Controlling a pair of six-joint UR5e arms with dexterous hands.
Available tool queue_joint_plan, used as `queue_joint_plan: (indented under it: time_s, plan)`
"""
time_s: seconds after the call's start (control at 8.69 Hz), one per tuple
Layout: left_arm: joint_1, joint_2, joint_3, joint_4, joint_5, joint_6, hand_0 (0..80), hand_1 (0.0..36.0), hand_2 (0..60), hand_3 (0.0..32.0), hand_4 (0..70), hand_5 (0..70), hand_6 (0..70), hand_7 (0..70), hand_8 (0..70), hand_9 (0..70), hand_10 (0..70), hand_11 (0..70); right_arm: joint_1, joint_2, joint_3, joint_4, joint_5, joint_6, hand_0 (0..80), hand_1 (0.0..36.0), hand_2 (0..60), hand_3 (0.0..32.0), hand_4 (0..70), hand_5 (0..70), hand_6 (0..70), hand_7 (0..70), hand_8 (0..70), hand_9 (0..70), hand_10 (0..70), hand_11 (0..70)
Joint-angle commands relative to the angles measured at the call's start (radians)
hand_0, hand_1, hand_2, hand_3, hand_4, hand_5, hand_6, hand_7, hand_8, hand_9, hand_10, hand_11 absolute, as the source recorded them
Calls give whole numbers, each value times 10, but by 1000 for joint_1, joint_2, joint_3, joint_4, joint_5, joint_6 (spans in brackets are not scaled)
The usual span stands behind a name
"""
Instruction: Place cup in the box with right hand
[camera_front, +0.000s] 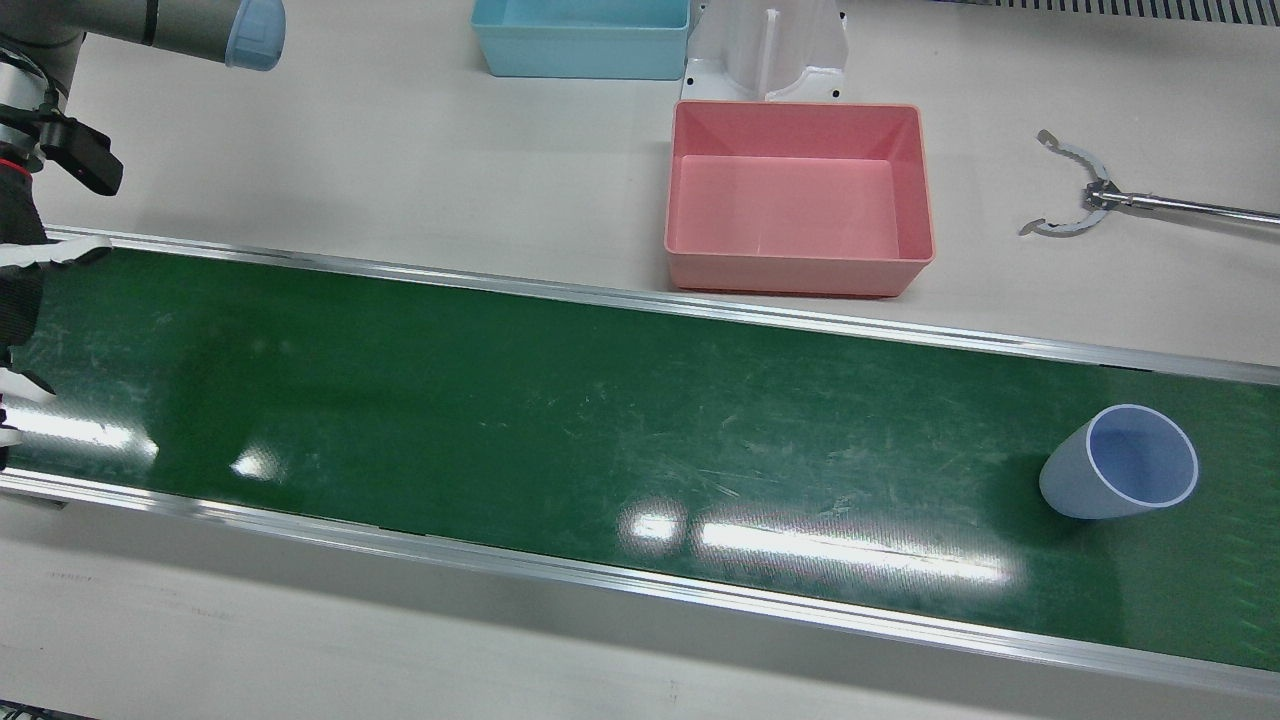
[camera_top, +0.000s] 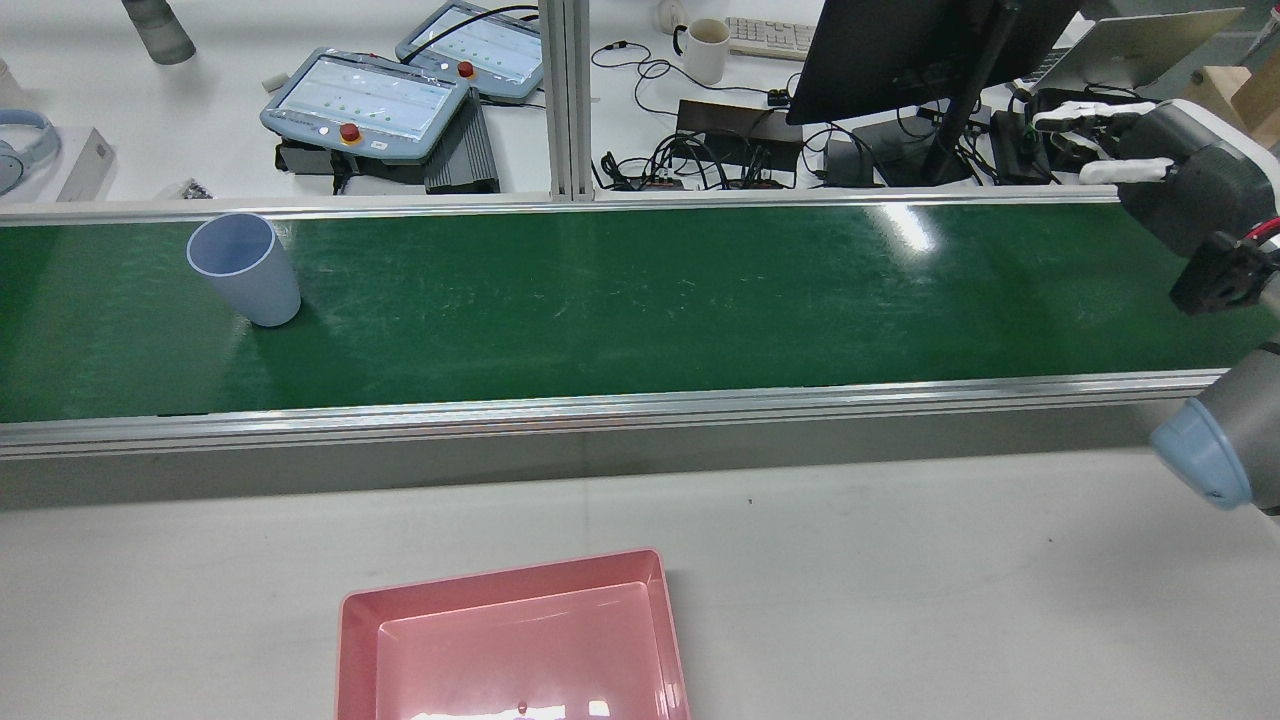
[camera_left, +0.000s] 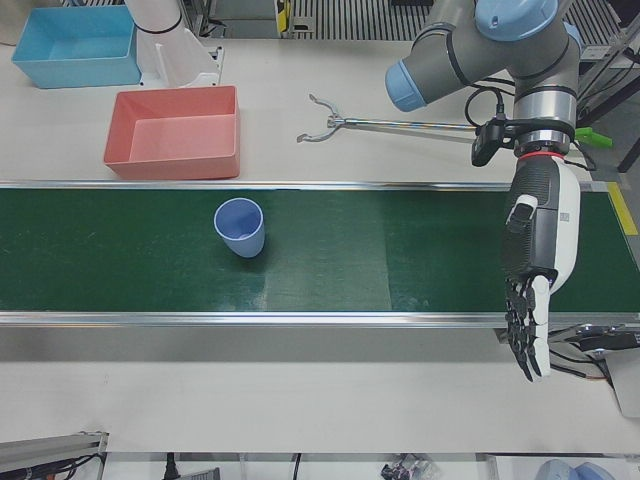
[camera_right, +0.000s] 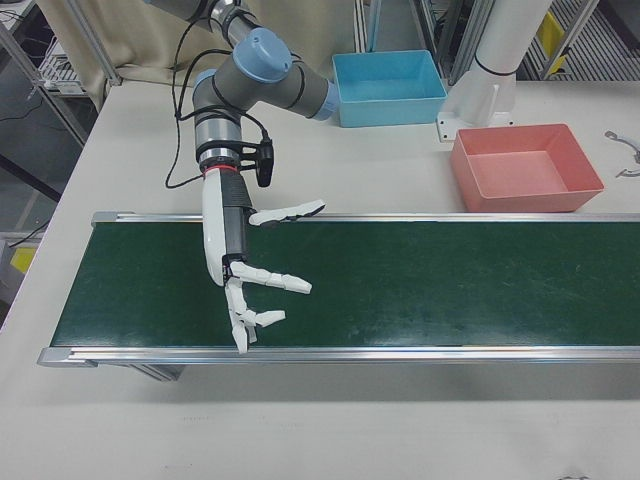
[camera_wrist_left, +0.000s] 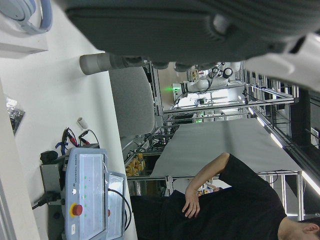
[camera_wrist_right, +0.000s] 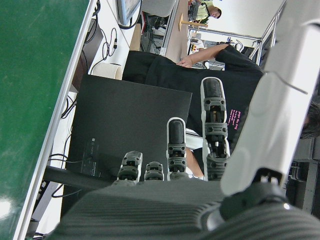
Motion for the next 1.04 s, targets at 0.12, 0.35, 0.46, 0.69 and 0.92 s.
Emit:
queue_joint_plan:
  time_s: [0.12, 0.35, 0.46, 0.69, 0.92]
  plan:
    - [0, 0, 0, 0, 0, 0, 0, 0, 0, 0, 0, 0, 0, 0, 0, 0, 0, 0, 0, 0, 1, -1, 0, 5, 553, 92, 0, 0, 411, 44, 108, 466, 11, 90, 69, 115]
    - [0, 0, 0, 0, 0, 0, 0, 0, 0, 0, 0, 0, 0, 0, 0, 0, 0, 0, 0, -2, 1, -1, 0, 5, 555, 92, 0, 0, 407, 45, 107, 460, 11, 86, 68, 113]
    - [0, 0, 0, 0, 0, -1, 0, 0, 0, 0, 0, 0, 0, 0, 0, 0, 0, 0, 0, 0, 1, -1, 0, 5, 555, 92, 0, 0, 404, 44, 106, 452, 11, 84, 68, 113]
    - [0, 0, 0, 0, 0, 0, 0, 0, 0, 0, 0, 0, 0, 0, 0, 0, 0, 0, 2, -2, 1, -1, 0, 5, 555, 93, 0, 0, 403, 45, 107, 458, 11, 86, 68, 113]
    - [0, 0, 0, 0, 0, -1, 0, 0, 0, 0, 0, 0, 0, 0, 0, 0, 0, 0, 5, -2, 1, -1, -5, 5, 555, 92, 0, 0, 407, 45, 108, 463, 11, 89, 69, 115]
